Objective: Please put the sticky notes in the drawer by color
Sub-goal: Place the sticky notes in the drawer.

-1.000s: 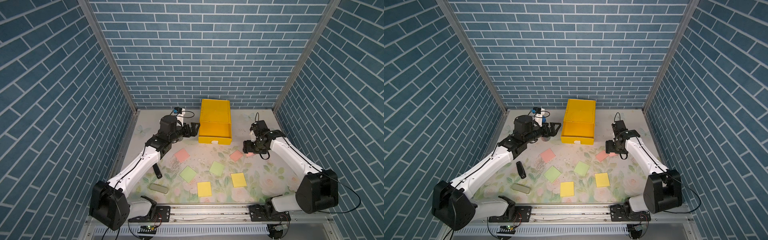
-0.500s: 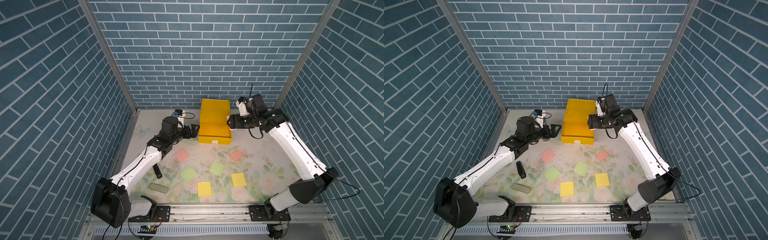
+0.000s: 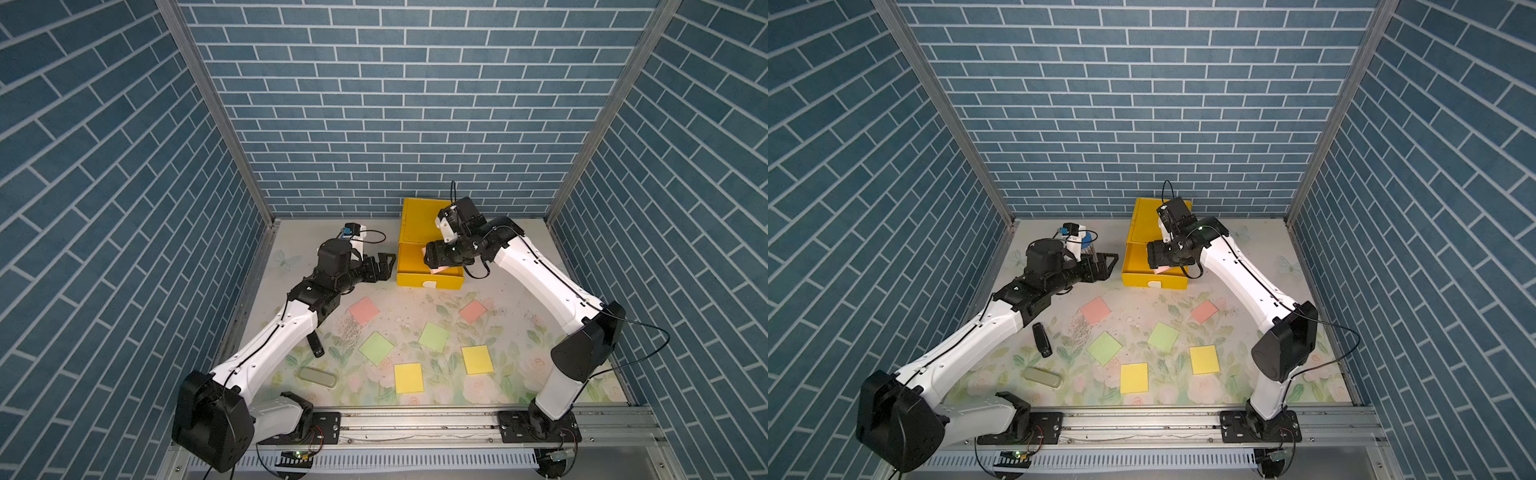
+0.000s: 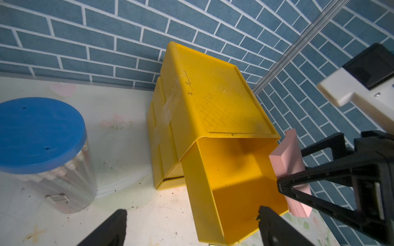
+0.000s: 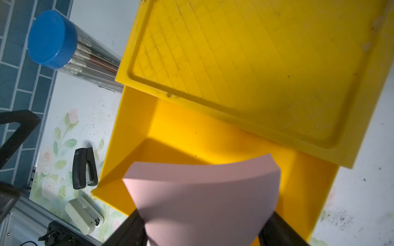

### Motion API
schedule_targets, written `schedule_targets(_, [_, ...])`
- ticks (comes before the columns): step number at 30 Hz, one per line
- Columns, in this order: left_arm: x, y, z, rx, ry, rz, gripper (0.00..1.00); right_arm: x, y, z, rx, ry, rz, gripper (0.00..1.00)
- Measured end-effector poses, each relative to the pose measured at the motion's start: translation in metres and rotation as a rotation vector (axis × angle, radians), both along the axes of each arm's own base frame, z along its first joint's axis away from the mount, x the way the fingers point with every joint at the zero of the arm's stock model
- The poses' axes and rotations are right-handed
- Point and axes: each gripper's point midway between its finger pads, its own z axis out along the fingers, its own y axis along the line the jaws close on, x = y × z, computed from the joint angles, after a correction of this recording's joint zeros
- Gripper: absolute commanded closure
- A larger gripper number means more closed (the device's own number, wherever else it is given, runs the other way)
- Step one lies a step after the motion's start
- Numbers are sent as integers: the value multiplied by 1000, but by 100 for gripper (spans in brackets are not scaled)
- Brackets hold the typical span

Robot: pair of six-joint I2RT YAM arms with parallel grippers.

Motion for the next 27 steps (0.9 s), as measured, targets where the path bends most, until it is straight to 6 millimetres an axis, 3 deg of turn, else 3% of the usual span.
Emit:
schedule_targets(7, [-3, 2, 1, 1, -2, 3, 0, 2, -8, -10, -39, 17, -31, 21])
schedule_targets(17, [-9, 10, -3, 30, 22, 26, 0, 11, -9, -42, -95, 75, -46, 18])
schedule_targets(22, [-15, 17, 5, 31, 7, 45, 0, 16, -12, -43, -104, 67, -59, 18])
schedule_targets(27, [-16, 25, -5, 59, 30, 81, 0, 21, -9, -42, -93, 48, -60, 12])
